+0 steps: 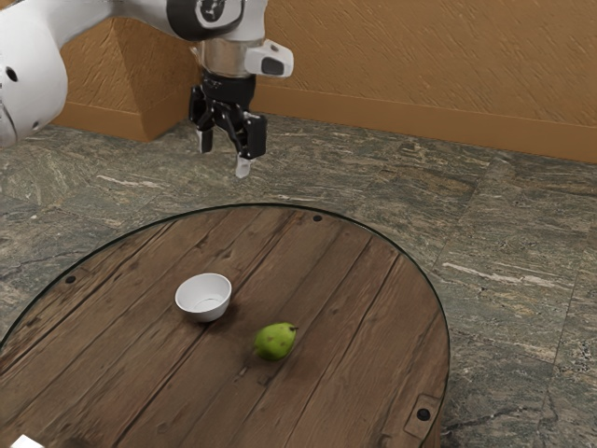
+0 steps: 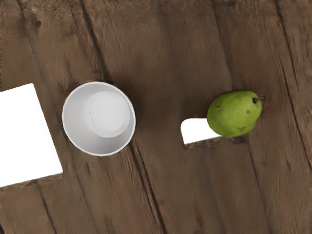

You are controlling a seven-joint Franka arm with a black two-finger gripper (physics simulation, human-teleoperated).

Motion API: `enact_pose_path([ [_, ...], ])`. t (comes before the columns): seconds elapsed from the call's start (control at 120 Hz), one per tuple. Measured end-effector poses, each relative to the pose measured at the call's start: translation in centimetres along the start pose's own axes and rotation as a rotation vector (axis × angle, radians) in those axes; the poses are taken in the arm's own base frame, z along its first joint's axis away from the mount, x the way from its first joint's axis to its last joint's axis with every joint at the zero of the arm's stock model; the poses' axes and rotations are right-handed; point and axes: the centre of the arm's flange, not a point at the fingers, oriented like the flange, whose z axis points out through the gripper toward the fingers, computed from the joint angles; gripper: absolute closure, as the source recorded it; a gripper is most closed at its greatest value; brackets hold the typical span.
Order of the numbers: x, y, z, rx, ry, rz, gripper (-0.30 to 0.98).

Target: Place the pear in the bowl.

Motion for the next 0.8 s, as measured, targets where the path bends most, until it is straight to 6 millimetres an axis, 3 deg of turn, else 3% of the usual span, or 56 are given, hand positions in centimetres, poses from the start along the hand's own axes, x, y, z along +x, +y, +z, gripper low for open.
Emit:
enact_pose_path([
  [0.075,1.7,0.2,0.0,-0.002,0.091,0.017,0.00],
  [0.125,1.9,0.7,1.0,-0.004,0.108,0.033,0.00],
  [0.392,-1.1,5.1,11.6,-0.077,0.081,0.127,0.00],
  [0.508,-0.8,7.9,15.2,-0.084,0.097,0.187,0.00],
  [0.608,0.1,10.5,19.4,-0.117,0.068,0.233,0.00],
  [0.8,1.1,11.8,26.6,-0.184,0.024,0.248,0.00],
])
